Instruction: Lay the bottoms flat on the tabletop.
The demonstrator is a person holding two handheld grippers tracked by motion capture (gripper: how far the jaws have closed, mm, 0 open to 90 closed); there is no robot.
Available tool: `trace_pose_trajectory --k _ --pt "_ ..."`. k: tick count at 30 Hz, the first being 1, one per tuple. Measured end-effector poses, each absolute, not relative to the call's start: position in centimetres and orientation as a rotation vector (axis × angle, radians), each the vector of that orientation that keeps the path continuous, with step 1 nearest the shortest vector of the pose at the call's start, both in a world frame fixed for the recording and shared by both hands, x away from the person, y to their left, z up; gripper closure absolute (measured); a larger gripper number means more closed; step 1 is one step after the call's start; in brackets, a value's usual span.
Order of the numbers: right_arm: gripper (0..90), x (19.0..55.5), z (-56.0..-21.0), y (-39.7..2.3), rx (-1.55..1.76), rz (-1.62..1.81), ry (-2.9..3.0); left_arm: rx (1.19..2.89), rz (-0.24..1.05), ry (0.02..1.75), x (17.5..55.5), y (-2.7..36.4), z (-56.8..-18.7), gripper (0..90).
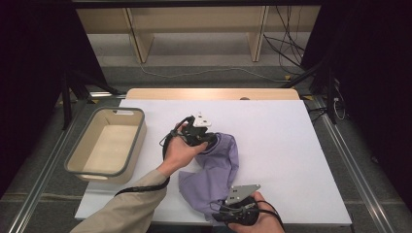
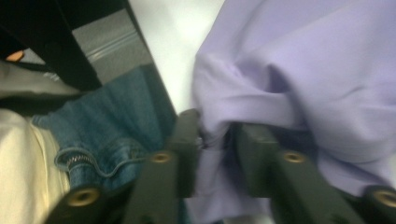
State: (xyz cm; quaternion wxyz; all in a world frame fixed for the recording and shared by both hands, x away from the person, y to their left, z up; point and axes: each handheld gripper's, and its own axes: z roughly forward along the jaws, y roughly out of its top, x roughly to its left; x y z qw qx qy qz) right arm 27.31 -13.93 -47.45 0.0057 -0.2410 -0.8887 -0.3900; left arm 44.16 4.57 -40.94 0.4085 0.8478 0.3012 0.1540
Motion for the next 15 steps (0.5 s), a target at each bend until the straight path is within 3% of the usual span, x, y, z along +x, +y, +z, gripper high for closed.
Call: trace_pose_trajectory --k 5,15 --pt "54.7 27.3 -46.3 -15.0 -0.812 -1.311 -2.765 2.14 0.397 0.755 44.4 4.3 -41.1 86.2" --pt "46.8 28.9 -43.0 -17.9 -0.978 -1.495 -2.829 2.16 0.404 0.746 44.8 3.8 -41.4 86.0"
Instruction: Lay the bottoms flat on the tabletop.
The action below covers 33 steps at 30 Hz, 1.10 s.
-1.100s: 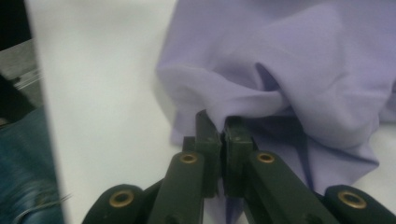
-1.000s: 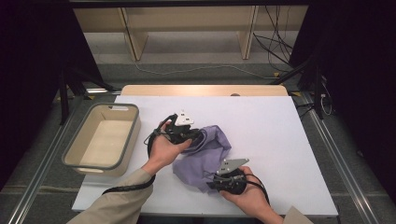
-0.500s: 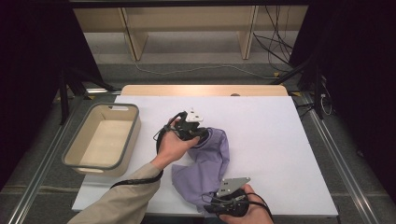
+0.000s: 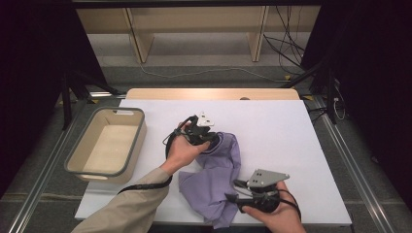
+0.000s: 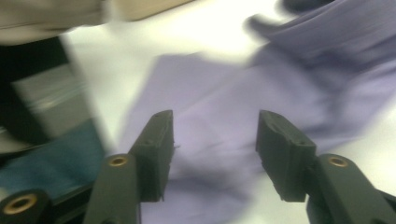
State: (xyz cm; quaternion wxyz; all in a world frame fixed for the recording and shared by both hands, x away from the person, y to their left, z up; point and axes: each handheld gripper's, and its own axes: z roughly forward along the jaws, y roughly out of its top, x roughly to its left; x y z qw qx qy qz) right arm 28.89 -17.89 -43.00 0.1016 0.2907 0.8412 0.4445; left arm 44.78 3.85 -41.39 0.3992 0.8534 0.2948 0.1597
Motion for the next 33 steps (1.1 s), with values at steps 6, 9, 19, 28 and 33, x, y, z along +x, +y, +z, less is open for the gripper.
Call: trace_pose_trajectory --k 6,9,19,28,33 --pt "33.2 34.8 -42.7 -18.8 0.852 1.189 2.371 2.162 0.408 0.728 44.8 3.5 -41.4 85.8" --pt "29.8 37.9 -43.2 -18.5 0.83 1.141 2.378 2.179 0.411 0.708 44.8 3.3 -41.5 85.6" --pt "28.7 42.9 -44.7 -16.1 0.724 1.063 2.46 2.207 0.436 0.671 45.1 3.1 -41.7 85.3" --pt "74.0 43.7 -44.7 -15.8 0.704 1.03 2.485 2.195 0.445 0.665 45.1 3.3 -41.4 84.7" --pt "80.4 43.8 -44.6 -15.8 0.803 1.069 2.494 2.164 0.463 0.662 44.9 3.5 -41.3 81.3"
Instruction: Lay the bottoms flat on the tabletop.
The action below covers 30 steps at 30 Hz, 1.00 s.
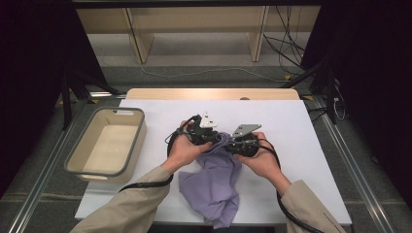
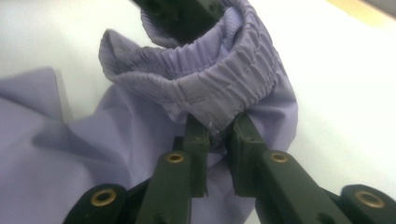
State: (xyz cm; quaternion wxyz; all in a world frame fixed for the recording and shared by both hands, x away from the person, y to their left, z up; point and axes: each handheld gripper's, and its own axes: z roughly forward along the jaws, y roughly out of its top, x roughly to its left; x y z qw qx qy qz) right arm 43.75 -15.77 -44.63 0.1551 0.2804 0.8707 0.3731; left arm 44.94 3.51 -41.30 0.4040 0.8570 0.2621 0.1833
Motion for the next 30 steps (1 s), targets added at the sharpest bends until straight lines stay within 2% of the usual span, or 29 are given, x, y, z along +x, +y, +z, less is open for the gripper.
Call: trace_pose_trajectory --k 1,3,6,8,14,19,22,25,30 --pt "81.2 44.0 -44.5 -16.0 0.878 1.092 2.485 2.151 0.477 0.659 44.9 3.6 -41.2 74.8" --pt "81.6 44.5 -44.5 -16.5 0.985 1.131 2.473 2.106 0.522 0.654 44.6 4.1 -40.5 68.0" --pt "81.6 45.2 -44.7 -17.0 1.098 1.137 2.453 2.088 0.561 0.652 44.3 4.6 -40.0 63.2" --pt "81.6 46.1 -45.1 -17.6 1.252 1.141 2.413 2.076 0.585 0.647 43.9 5.5 -39.6 62.5" --pt "81.1 47.3 -45.5 -18.0 1.442 1.121 2.343 2.093 0.591 0.658 43.5 6.7 -40.2 60.5" --pt "77.7 48.6 -46.3 -18.2 1.589 1.102 2.267 2.153 0.536 0.701 43.5 7.5 -42.8 61.6" --pt "72.9 48.6 -46.4 -18.2 1.582 1.096 2.253 2.2 0.508 0.692 43.5 7.4 -43.8 63.5" --pt "61.4 48.3 -46.2 -18.4 1.502 1.089 2.215 2.244 0.457 0.706 43.9 6.9 -45.6 62.8" --pt "58.3 47.0 -45.2 -18.5 1.373 1.052 2.197 2.246 0.44 0.724 43.8 6.8 -46.0 61.9"
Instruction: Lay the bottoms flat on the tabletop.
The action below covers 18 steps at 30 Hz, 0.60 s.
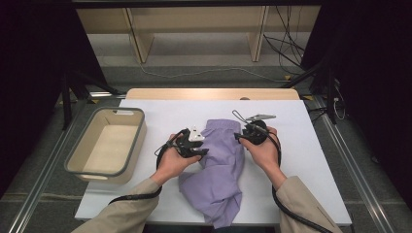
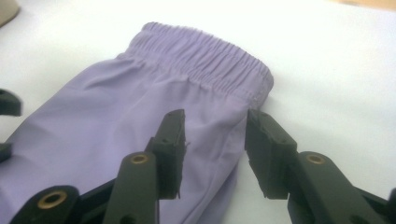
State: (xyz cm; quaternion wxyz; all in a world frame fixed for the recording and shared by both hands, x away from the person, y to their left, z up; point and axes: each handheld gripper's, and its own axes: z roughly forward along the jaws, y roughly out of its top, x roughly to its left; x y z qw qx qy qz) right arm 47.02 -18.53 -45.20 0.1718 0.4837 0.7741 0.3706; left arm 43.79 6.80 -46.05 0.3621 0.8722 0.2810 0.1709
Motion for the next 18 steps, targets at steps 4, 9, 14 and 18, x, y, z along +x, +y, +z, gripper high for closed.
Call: trace_pose_trajectory --k 4,9,14,18 --pt "56.9 45.2 -44.9 -18.6 1.309 1.048 2.259 2.255 0.388 0.705 42.2 7.4 -46.0 60.5" --pt "55.6 42.0 -45.4 -19.1 1.293 1.039 2.349 2.287 0.362 0.687 39.8 9.0 -46.1 59.9" --pt "54.0 39.7 -46.1 -19.6 1.317 1.015 2.41 2.31 0.313 0.691 38.1 10.2 -46.4 59.8" --pt "52.7 37.1 -46.8 -19.7 1.35 1.009 2.475 2.355 0.262 0.702 36.8 11.3 -47.4 58.6"
